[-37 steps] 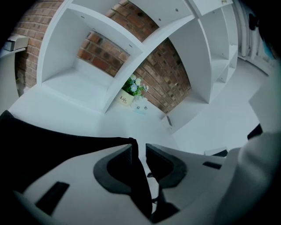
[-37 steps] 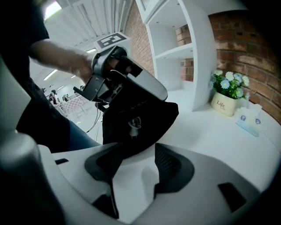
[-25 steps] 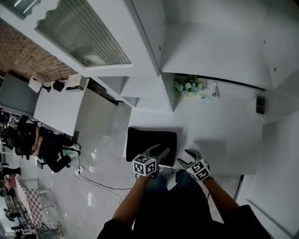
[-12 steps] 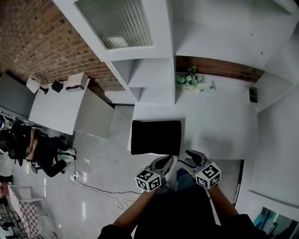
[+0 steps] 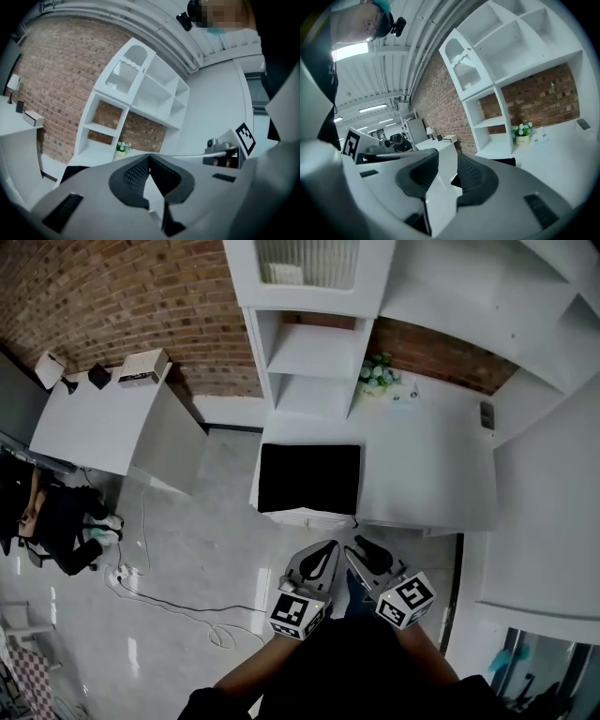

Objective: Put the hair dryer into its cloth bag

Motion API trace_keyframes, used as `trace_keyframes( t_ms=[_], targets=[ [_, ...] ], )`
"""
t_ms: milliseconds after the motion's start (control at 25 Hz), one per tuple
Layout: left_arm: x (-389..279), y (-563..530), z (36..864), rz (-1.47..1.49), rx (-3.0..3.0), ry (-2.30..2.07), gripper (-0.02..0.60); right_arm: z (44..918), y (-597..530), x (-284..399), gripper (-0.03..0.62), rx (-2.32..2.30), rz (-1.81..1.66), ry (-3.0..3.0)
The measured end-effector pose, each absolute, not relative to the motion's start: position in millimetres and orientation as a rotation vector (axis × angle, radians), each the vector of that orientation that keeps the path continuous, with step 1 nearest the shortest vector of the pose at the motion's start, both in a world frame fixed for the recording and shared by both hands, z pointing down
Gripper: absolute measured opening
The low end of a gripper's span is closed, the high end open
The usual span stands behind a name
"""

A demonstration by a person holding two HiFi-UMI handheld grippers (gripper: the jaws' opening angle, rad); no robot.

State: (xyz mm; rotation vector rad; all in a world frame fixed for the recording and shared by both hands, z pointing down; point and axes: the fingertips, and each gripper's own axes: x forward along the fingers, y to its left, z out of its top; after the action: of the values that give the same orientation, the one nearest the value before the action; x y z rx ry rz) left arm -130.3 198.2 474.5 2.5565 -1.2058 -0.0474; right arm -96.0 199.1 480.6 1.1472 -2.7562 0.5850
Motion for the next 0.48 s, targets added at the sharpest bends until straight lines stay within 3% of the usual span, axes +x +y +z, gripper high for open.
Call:
trace_keyframes(
  t_ms=[80,160,480],
  targets=[
    [-140,207,458,-0.077,2.568,-1.268,0.017,470,210,-102,0.063,1.185,0.479,-2.719],
    [-152,215,446,-0.092,2.558,-1.333,0.017,454,219,-109,0.026,1.224,0.355,-2.697],
    [-150,231,421,-0.158,2.574,-1.449,0.017,424,242,-102,0.017,1.399,0.299,-2.704]
  ],
)
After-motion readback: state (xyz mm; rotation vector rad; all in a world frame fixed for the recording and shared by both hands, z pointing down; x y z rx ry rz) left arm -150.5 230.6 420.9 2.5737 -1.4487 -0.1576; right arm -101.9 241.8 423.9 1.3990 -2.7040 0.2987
